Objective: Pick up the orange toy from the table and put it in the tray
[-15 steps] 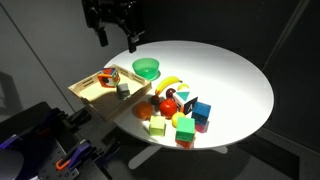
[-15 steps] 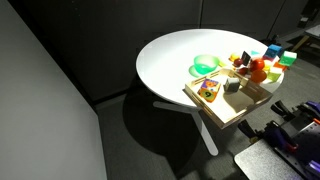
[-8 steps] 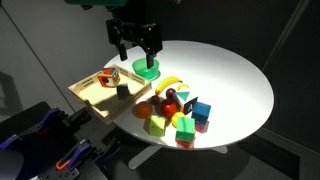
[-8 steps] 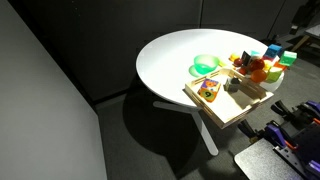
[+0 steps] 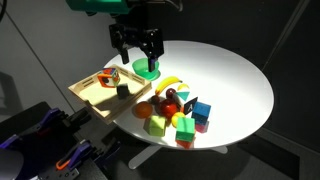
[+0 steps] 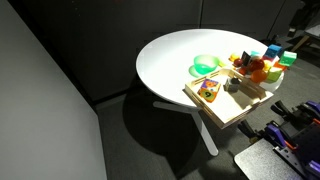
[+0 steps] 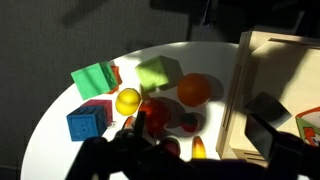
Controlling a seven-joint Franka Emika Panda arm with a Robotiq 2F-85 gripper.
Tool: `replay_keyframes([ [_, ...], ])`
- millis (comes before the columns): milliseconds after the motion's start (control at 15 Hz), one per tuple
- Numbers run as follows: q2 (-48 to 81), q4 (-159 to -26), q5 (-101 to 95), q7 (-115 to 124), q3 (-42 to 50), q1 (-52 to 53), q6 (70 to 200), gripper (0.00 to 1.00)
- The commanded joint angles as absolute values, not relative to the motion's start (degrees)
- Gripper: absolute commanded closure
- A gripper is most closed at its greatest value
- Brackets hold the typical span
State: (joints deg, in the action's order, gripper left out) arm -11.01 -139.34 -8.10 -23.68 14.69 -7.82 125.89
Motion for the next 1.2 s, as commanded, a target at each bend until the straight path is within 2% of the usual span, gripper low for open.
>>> replay_keyframes([
  [0,-11.0,-139.3,-7.9,-23.8,14.0,-8.5,125.8,0.0],
  [733,-4.5,-140.0,-4.4,-27.0,12.4,-7.3,137.0,0.0],
  [1133,1.1,-139.6,4.7,-35.3,11.3,-7.6,141.0,0.0],
])
